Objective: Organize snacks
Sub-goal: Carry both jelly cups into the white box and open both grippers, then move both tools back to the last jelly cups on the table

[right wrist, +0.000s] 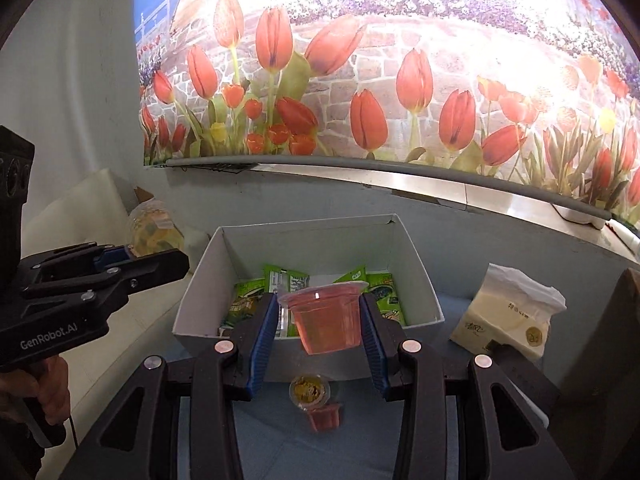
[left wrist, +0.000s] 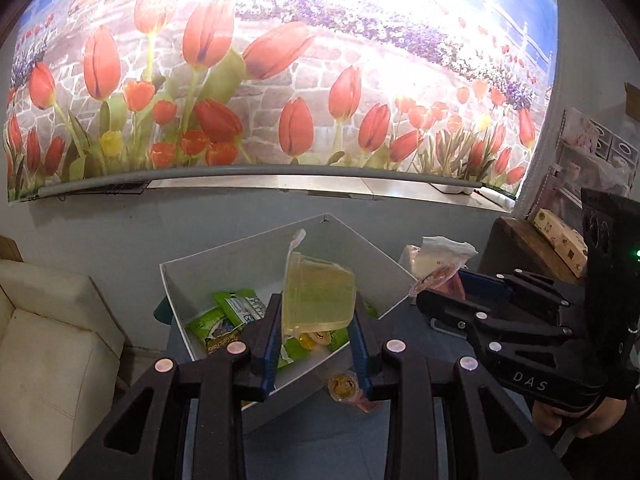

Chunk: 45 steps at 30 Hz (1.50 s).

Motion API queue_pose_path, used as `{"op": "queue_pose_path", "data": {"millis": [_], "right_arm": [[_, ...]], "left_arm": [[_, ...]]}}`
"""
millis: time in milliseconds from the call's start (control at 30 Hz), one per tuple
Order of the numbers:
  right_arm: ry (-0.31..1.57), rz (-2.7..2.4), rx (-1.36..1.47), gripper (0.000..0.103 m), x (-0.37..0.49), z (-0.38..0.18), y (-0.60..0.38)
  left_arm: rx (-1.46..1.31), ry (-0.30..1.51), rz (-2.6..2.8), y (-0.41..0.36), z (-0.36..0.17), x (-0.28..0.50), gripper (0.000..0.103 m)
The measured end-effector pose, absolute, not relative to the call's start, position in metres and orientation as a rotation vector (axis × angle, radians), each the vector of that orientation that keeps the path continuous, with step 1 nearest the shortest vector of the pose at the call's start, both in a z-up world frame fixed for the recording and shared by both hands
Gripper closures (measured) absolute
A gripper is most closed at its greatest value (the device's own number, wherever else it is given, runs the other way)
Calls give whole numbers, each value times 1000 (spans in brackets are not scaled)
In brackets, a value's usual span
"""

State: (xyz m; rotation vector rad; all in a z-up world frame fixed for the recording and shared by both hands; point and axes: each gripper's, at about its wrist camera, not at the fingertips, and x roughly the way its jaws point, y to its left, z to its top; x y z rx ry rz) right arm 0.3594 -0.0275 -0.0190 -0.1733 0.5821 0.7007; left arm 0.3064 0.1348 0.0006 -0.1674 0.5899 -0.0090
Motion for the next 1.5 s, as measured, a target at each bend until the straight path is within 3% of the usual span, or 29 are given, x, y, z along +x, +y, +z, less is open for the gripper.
{"op": "queue_pose_path", "data": {"millis": [500, 533, 567, 600, 633, 900, 1200, 1500], "right_arm": [[697, 668, -219, 57, 450, -53, 20], [705, 651, -228, 55, 453, -55, 22], [714, 626, -231, 35, 457, -57, 22], [714, 608, -223, 12, 460, -58, 21], [697, 616, -207, 9, 460, -58, 17], [682, 607, -139, 8, 458, -53, -2], [595, 620, -144, 8, 395, -49, -40], [741, 673, -188, 8, 355, -132, -63]], "left_arm": [[-171, 737, 14, 174, -53, 382, 65], [-173, 745, 3, 176, -54, 385, 51], [-170, 755, 10, 177, -55, 387, 39], [-165, 754, 25, 178, -55, 387, 17], [-155, 737, 46, 179, -55, 386, 5], [-186, 719, 49, 185, -50, 375, 0], [-159, 692, 91, 173, -41, 338, 0], [-169, 683, 71, 138, -68, 249, 0]]}}
